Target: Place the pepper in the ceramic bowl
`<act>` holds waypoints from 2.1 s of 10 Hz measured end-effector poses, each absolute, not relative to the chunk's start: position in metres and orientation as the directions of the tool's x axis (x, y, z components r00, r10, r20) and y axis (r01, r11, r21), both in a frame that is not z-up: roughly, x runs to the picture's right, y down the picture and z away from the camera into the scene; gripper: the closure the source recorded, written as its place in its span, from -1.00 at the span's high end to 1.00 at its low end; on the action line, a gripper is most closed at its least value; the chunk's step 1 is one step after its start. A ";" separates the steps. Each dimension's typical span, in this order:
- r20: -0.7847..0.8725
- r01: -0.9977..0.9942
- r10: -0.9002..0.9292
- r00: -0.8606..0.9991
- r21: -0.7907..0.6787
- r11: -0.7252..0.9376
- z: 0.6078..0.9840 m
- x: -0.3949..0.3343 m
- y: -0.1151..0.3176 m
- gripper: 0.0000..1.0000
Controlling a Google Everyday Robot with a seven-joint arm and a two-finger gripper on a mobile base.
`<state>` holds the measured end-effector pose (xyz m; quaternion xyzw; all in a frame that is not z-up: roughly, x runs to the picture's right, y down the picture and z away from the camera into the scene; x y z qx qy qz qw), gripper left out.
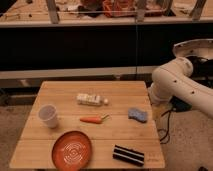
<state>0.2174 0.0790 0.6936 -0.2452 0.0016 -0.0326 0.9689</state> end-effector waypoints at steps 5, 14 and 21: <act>0.078 0.150 -0.129 0.989 -0.447 0.882 0.704 0.161 0.069 0.60; 0.193 0.319 -0.264 0.945 -0.371 0.872 0.728 0.064 0.054 0.60; 0.244 0.365 -0.295 0.924 -0.326 0.872 0.744 0.020 0.063 0.60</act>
